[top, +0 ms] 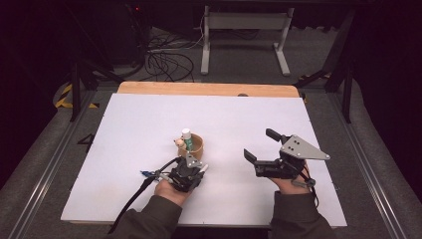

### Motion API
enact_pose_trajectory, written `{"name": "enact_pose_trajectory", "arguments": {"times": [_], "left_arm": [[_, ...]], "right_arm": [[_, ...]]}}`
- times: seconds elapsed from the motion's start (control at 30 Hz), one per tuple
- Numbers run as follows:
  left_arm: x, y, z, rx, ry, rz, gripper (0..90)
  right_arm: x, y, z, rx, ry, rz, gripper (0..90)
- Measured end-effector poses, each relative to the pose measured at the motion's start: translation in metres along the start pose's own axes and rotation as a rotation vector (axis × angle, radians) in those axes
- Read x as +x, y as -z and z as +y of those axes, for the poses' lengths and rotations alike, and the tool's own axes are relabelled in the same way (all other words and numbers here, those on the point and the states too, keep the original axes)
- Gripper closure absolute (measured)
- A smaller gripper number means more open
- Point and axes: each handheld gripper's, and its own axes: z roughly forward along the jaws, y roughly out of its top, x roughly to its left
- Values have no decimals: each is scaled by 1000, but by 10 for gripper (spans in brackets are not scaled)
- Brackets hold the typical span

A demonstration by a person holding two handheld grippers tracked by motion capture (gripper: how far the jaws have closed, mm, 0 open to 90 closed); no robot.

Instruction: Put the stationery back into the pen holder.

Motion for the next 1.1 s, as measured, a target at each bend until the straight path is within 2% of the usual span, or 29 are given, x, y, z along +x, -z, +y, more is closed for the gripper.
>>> {"name": "enact_pose_trajectory", "arguments": {"times": [0.2,0.4,0.5,0.53,0.6,0.67,0.83,1.0,1.1], "left_arm": [[-2,0,0,-2,12,-14,777],[-9,0,0,-4,-15,-30,779],[-8,0,0,-16,-9,-81,780],[-8,0,0,-32,-6,-102,780],[-8,3,0,-78,-4,-117,780],[-7,8,2,-146,-3,-141,781],[-1,23,9,-303,38,-183,780],[1,36,15,-447,19,-168,780],[0,42,17,-507,17,-171,781]], "right_arm": [[0,0,0,1,5,3,67],[1,-1,0,3,1,5,67],[2,-3,-1,9,5,8,67],[2,-3,-1,9,6,8,68],[3,-4,-1,7,10,10,68],[3,-4,-1,7,7,9,68],[3,-3,-1,-1,5,5,72],[4,-5,-1,-1,-18,18,95],[5,-7,-2,-2,-29,34,116]]}}
